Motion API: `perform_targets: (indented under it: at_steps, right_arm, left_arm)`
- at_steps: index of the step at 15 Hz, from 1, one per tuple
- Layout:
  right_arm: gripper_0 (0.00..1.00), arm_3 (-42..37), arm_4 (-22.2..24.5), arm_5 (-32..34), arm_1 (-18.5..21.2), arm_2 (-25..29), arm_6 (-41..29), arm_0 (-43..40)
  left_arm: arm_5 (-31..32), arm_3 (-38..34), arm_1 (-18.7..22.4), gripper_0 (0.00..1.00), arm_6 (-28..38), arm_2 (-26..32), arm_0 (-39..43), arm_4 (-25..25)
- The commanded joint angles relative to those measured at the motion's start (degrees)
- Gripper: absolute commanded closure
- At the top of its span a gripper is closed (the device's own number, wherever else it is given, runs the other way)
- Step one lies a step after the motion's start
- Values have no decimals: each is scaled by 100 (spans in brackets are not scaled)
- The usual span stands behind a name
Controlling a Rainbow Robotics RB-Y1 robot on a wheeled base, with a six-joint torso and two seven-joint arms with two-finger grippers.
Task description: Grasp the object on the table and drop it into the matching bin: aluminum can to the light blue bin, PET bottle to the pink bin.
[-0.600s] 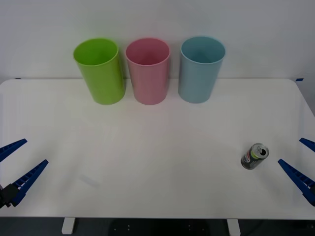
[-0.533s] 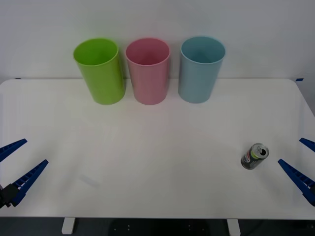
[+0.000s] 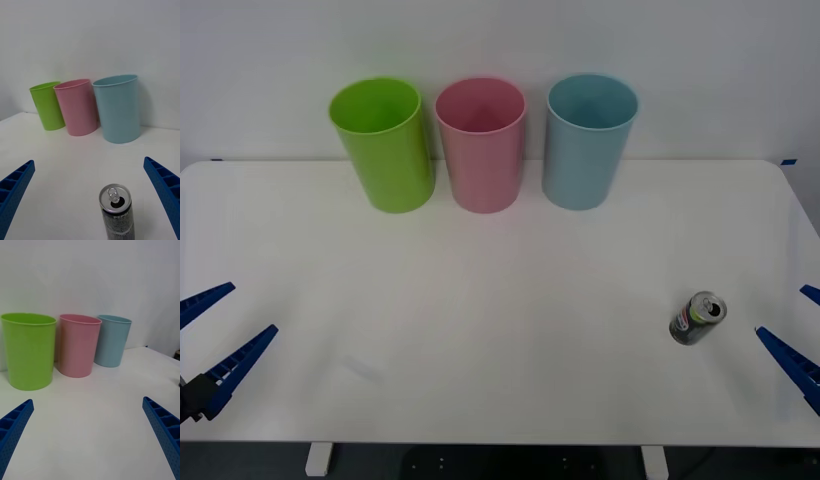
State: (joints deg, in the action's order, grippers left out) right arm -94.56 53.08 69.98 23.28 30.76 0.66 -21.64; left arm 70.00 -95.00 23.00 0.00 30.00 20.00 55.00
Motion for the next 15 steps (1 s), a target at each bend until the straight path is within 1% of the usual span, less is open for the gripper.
perform_targets:
  at_steps: [1, 7, 10, 13, 15]
  right_arm:
    - [0, 8, -114, -37, 54, 0, 74, -218]
    - [0, 8, -158, -213, 54, -62, 435, -561]
    - [0, 78, -255, -468, 54, -123, 1138, -754]
    - [0, 693, -290, -407, 54, -202, 1639, -658]
    - [0, 1001, -307, -380, 54, -255, 1806, -605]
  left_arm:
    - [0, 0, 0, 0, 0, 0, 0, 0]
    - [0, 0, 0, 0, 0, 0, 0, 0]
    - [0, 0, 0, 0, 0, 0, 0, 0]
    - [0, 0, 0, 0, 0, 0, 0, 0]
    - [0, 0, 0, 0, 0, 0, 0, 0]
